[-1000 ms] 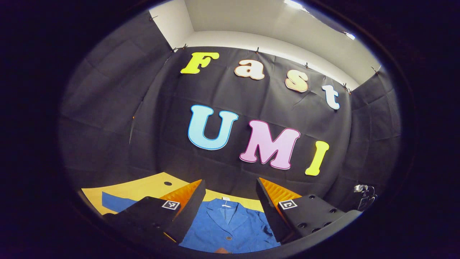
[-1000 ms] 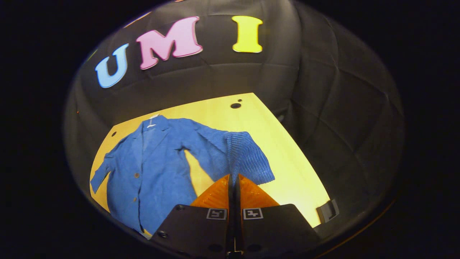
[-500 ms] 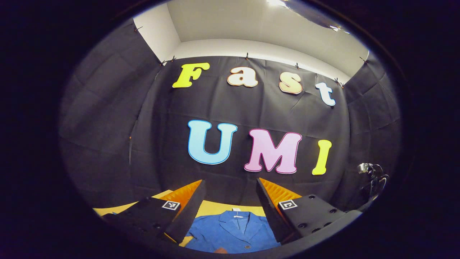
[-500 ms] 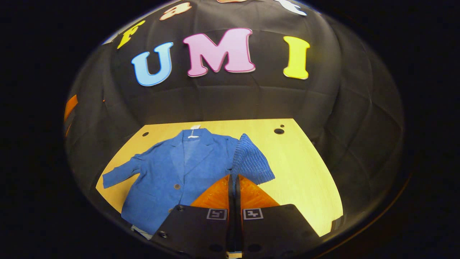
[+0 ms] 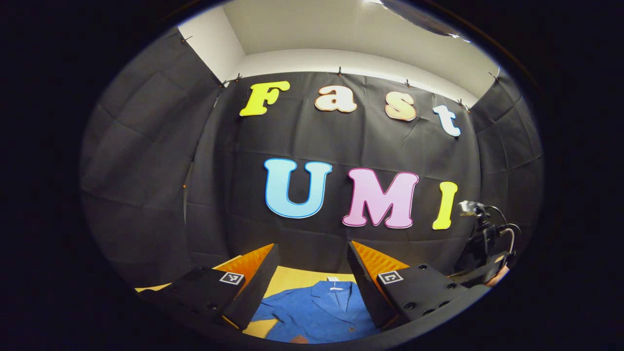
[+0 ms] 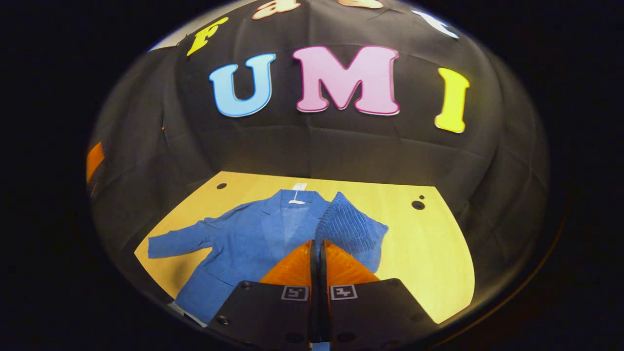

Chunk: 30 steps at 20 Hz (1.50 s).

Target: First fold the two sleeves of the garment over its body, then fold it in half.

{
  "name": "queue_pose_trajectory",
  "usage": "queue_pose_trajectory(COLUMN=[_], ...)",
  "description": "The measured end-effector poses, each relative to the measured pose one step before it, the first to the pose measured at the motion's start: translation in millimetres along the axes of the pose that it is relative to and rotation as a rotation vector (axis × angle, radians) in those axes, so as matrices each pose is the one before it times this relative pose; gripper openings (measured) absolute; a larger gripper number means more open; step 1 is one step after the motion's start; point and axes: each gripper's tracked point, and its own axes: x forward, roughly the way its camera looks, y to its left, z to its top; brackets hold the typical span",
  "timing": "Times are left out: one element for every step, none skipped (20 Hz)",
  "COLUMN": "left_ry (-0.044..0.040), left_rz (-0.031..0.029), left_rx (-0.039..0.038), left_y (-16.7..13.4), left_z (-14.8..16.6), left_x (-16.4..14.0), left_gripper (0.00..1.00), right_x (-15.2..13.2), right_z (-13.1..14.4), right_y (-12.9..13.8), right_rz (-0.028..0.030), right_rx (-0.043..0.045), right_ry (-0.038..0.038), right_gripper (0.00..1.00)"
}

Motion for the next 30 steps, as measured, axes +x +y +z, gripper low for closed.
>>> queue_pose_trajectory(left_ry=[0.01357, 0.01027, 0.00851, 0.00876, 0.00917, 0.00931, 0.00844, 0.00782, 0.00308, 0.00129, 0.00291, 0.00523, 0.00626, 0.00646, 0.00621, 0.00687, 0.00539, 0.00376, 0.00282, 0.00358, 0.00318, 0.00407, 0.00589, 0.00406, 0.00272, 0.00168, 0.00315, 0.0031, 0.0041, -0.00041], left_rz=[0.01416, 0.01823, 0.01675, 0.01532, 0.01442, 0.01194, 0.01226, 0.01497, 0.01481, 0.00966, 0.00734, 0.01502, 0.01752, 0.01822, 0.01378, 0.01034, 0.00896, 0.00842, 0.01056, 0.0117, 0.01019, 0.00968, 0.01077, 0.00991, 0.00807, 0.00479, 0.00181, -0.00066, -0.00092, -0.0018], left_rx=[0.00016, -0.00123, -0.00205, -0.00198, -0.00011, 0.00427, 0.01021, 0.01653, 0.01522, 0.00789, 0.00542, 0.00726, 0.00907, 0.0079, 0.00357, 0.00011, -0.00172, -0.00122, -0.0012, -0.0024, -0.00392, -0.00252, 0.00145, 0.00279, 0.00113, -0.00289, -0.00615, -0.00781, -0.0045, -0.00002], left_y=[7.26, 9.11, 8.96, 8.26, 7.3, 6.98, 6.48, 7.58, 7.88, 6.15, 4.89, 6.87, 8.51, 6.81, 6.01, 4.48, 4.64, 4.64, 5.52, 4.8, 4.97, 3.38, 3.57, 4.29, 3.76, 2.51, 1.58, 1.88, 0.91, 1.5], left_z=[-3.95, -2.02, -2.99, -1.79, -2.59, -1.22, -1.45, 0.89, 2.26, 2.55, 1.4, 1.16, -2.48, 0.17, -0.27, -0.07, -1.53, 1.26, -0.28, 0.12, -1.45, -1.61, -2.28, -1.74, -1.75, -0.28, -1.84, -1.82, -3.22, -1.93], left_x=[-3.09, -4.33, -3.67, -4.11, -3.17, -2.22, -3.17, -3.88, -3.93, -3.73, -2.84, -2.32, -1.1, -2.85, -2.18, -2.28, -0.84, -1.18, -0.96, -0.81, -1.65, -0.64, -0.25, -0.46, -0.19, 0.51, 0.67, 0.99, 3.33, 3.93], left_gripper=[0.82, 0.82, 0.82, 0.82, 0.82, 0.82, 0.82, 0.82, 0.82, 0.82, 0.82, 0.82, 0.82, 0.82, 0.82, 0.82, 0.82, 0.82, 0.82, 0.82, 0.82, 0.82, 0.82, 0.82, 0.82, 0.82, 0.82, 0.82, 0.82, 0.82], right_x=[13.88, 14.81, 14.69, 14.02, 11.62, 11.37, 12.13, 8.77, 9.34, 10.33, 9.45, 10.13, 11.02, 12.0, 12.17, 11.77, 10.43, 9.18, 6.84, 7.54, 6.34, 4.38, 4.25, 2.94, 1.55, -0.04, -3.33, -3.02, -4.82, -4.99], right_z=[-0.66, 0.98, 0.16, -1.39, -3.97, 1.19, 1.43, 4.77, 0.38, 0.34, 3.27, 0.93, -1.08, -4.55, -8.03, -9.96, -9.43, -5.52, -1.9, -0.36, 0.33, -1.21, -0.4, 0.28, -0.49, -0.12, -0.63, 2.55, 3.6, 2.73], right_y=[8.1, 9.58, 10.34, 10.24, 9.41, 10.01, 10.05, 12.15, 13.24, 14.95, 14.24, 13.89, 12.05, 9.86, 9.0, 6.39, 8.1, 7.52, 5.57, 4.97, 4.42, 5.08, 6.66, 8.25, 11.92, 16.11, 21.96, 13.24, 7.08, 2.61], right_rz=[0.00576, 0.00606, 0.01123, 0.00792, 0.01062, 0.00491, 0.00758, 0.01042, 0.01834, 0.01749, 0.01343, 0.01436, 0.00627, 0.00341, 0.00181, -0.00004, 0.00957, 0.00405, 0.00497, -0.00013, -0.00023, 0.00609, 0.01605, 0.02222, 0.04524, 0.06152, 0.07664, 0.04501, 0.02041, 0.01006], right_rx=[-0.01873, -0.01369, -0.00695, 0.00138, -0.00077, -0.00652, -0.01033, -0.00772, -0.00812, 0.00184, 0.00103, -0.0039, -0.01105, -0.01788, -0.02179, -0.02465, -0.02025, -0.01242, -0.0113, -0.01074, -0.00888, -0.00292, 0.00533, 0.00883, 0.01228, 0.01775, 0.01384, -0.01708, -0.03186, -0.03008], right_ry=[0.02708, 0.01593, 0.02028, 0.02184, 0.03465, 0.00697, 0.0062, -0.00454, 0.01585, 0.00529, 0.00072, 0.00335, 0.00753, 0.01512, 0.02838, 0.03685, 0.03543, 0.01944, 0.00715, 0.0018, 0.00575, 0.00401, 0.00774, 0.00388, 0.00607, 0.00886, 0.00384, -0.01289, -0.01913, -0.02108], right_gripper=[0.02, 0.02, 0.02, 0.02, 0.02, 0.02, 0.02, 0.02, 0.02, 0.02, 0.02, 0.02, 0.02, 0.02, 0.02, 0.02, 0.02, 0.02, 0.02, 0.02, 0.02, 0.02, 0.02, 0.05, 0.08, 0.01, 0.15, 0.25, 0.36, 0.54])
